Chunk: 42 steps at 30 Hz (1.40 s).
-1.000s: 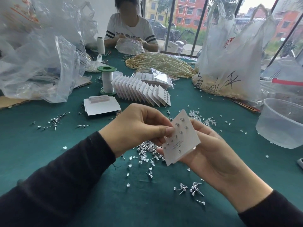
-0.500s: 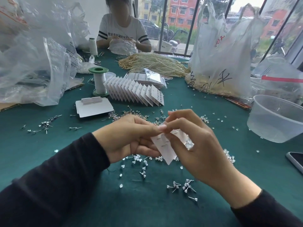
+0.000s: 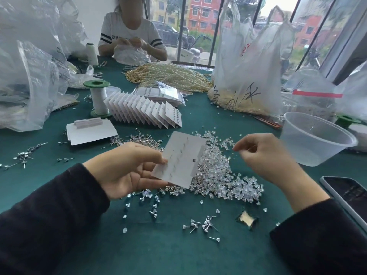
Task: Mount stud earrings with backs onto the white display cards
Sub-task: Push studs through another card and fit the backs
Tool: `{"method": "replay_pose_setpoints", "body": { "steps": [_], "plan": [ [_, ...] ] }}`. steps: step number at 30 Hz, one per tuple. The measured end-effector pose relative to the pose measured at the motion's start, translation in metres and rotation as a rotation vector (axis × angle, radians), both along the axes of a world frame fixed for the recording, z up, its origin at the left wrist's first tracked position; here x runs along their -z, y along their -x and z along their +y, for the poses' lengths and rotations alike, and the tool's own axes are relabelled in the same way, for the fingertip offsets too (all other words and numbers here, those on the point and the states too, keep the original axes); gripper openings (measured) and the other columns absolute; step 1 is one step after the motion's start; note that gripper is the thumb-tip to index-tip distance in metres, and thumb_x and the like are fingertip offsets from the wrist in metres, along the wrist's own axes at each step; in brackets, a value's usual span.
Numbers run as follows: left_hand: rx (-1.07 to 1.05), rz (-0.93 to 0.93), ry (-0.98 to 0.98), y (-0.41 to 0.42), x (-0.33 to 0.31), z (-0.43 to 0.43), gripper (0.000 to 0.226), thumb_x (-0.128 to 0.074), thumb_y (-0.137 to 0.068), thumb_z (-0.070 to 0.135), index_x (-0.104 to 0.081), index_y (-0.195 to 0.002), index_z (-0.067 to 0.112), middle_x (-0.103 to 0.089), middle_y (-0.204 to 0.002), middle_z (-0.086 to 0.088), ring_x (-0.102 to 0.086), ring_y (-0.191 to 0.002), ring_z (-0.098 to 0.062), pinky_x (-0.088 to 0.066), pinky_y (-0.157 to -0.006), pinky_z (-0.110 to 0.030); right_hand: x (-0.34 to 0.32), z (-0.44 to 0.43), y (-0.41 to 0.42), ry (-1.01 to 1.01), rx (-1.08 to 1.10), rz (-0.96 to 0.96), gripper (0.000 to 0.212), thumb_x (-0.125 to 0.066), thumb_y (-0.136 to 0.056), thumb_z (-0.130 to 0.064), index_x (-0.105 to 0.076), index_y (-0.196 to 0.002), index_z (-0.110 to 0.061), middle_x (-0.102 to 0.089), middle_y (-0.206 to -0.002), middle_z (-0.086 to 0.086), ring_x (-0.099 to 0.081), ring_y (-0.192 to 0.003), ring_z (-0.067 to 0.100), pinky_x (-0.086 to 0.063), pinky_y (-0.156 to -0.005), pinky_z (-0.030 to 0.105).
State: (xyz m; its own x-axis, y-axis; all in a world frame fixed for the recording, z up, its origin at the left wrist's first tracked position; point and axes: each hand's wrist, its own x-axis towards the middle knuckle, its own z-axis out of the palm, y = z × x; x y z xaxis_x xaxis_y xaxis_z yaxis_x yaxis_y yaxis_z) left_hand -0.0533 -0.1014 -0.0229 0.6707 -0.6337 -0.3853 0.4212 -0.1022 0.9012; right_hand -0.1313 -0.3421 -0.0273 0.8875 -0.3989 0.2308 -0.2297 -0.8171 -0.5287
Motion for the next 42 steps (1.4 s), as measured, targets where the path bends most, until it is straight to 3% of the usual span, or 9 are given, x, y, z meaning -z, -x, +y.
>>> {"method": "replay_pose_setpoints", "body": {
  "steps": [2, 5, 8, 12, 17, 21, 28, 37, 42],
  "plan": [
    [-0.010, 0.023, 0.014, 0.000, 0.000, 0.000, 0.012, -0.049, -0.082, -0.004, -0.060, -0.087, -0.008, -0.069, -0.070, -0.023, -0.065, -0.048, -0.024, -0.052, -0.038, -0.022, 0.000, -0.004, 0.002, 0.027, -0.016, 0.160, 0.024, -0.054, -0.083, -0.004, -0.070, -0.078, -0.021, -0.062, -0.067, -0.008, -0.055, -0.057, 0.005, -0.036, -0.045, 0.007],
    [-0.032, 0.032, 0.043, 0.002, -0.003, -0.001, 0.011, -0.054, -0.074, -0.005, -0.064, -0.071, -0.005, -0.069, -0.067, -0.022, -0.065, -0.047, -0.023, -0.052, -0.037, -0.024, -0.001, -0.007, 0.003, 0.018, -0.050, 0.363, 0.022, -0.057, -0.082, -0.008, -0.069, -0.074, -0.024, -0.065, -0.070, -0.010, -0.058, -0.063, 0.004, -0.041, -0.049, 0.013],
    [-0.031, 0.058, 0.072, 0.004, -0.004, -0.001, 0.008, -0.055, -0.066, -0.006, -0.062, -0.071, -0.003, -0.069, -0.070, -0.023, -0.067, -0.052, -0.026, -0.052, -0.037, -0.024, -0.002, -0.005, 0.003, 0.013, -0.065, 0.375, 0.019, -0.062, -0.080, -0.011, -0.070, -0.070, -0.025, -0.067, -0.068, -0.012, -0.060, -0.064, 0.002, -0.044, -0.051, 0.012],
    [-0.031, 0.092, 0.068, 0.003, -0.001, -0.001, 0.012, -0.046, -0.082, -0.009, -0.057, -0.085, -0.004, -0.070, -0.077, -0.026, -0.069, -0.058, -0.033, -0.053, -0.038, -0.025, -0.004, -0.004, 0.003, 0.033, -0.052, 0.377, 0.019, -0.064, -0.080, -0.012, -0.070, -0.067, -0.025, -0.067, -0.068, -0.011, -0.060, -0.066, 0.003, -0.042, -0.052, 0.014],
    [-0.020, 0.136, 0.039, -0.001, 0.003, -0.002, 0.018, -0.043, -0.086, -0.004, -0.056, -0.098, -0.006, -0.070, -0.080, -0.025, -0.070, -0.062, -0.031, -0.052, -0.038, -0.024, -0.007, -0.006, 0.006, 0.032, -0.054, 0.406, 0.016, -0.068, -0.079, -0.014, -0.070, -0.066, -0.023, -0.067, -0.068, -0.010, -0.060, -0.067, 0.004, -0.043, -0.054, 0.015],
    [-0.005, 0.154, 0.009, -0.001, 0.005, -0.004, 0.020, -0.042, -0.087, 0.002, -0.057, -0.098, -0.006, -0.071, -0.079, -0.023, -0.070, -0.059, -0.029, -0.051, -0.036, -0.023, -0.001, -0.003, 0.004, 0.058, -0.047, 0.390, 0.017, -0.065, -0.078, -0.012, -0.068, -0.064, -0.020, -0.065, -0.064, -0.009, -0.057, -0.060, 0.003, -0.038, -0.044, 0.010],
    [-0.012, 0.092, -0.010, 0.000, 0.007, -0.006, 0.016, -0.045, -0.087, -0.003, -0.054, -0.099, -0.008, -0.070, -0.074, -0.024, -0.069, -0.056, -0.030, -0.050, -0.037, -0.022, 0.001, 0.007, 0.000, -0.029, -0.014, -0.038, 0.013, -0.064, -0.076, -0.007, -0.065, -0.067, -0.017, -0.065, -0.066, -0.003, -0.059, -0.063, 0.011, -0.043, -0.054, 0.018],
    [-0.002, -0.041, -0.058, 0.007, 0.010, -0.009, 0.013, -0.047, -0.084, -0.008, -0.057, -0.092, -0.010, -0.070, -0.075, -0.025, -0.068, -0.054, -0.032, -0.049, -0.035, -0.021, -0.006, 0.049, 0.008, -0.361, -0.250, -0.222, 0.010, -0.072, -0.075, -0.005, -0.069, -0.073, -0.013, -0.068, -0.065, -0.001, -0.057, -0.055, 0.006, -0.048, -0.053, 0.016],
    [-0.003, -0.158, -0.066, 0.013, 0.013, -0.014, 0.013, -0.049, -0.085, -0.006, -0.057, -0.094, -0.013, -0.068, -0.073, -0.023, -0.068, -0.053, -0.031, -0.049, -0.036, -0.020, 0.002, 0.079, 0.008, -0.242, -0.354, -0.403, 0.011, -0.075, -0.073, -0.004, -0.070, -0.072, -0.014, -0.067, -0.069, -0.002, -0.061, -0.063, 0.012, -0.052, -0.063, 0.024]
  ]
}}
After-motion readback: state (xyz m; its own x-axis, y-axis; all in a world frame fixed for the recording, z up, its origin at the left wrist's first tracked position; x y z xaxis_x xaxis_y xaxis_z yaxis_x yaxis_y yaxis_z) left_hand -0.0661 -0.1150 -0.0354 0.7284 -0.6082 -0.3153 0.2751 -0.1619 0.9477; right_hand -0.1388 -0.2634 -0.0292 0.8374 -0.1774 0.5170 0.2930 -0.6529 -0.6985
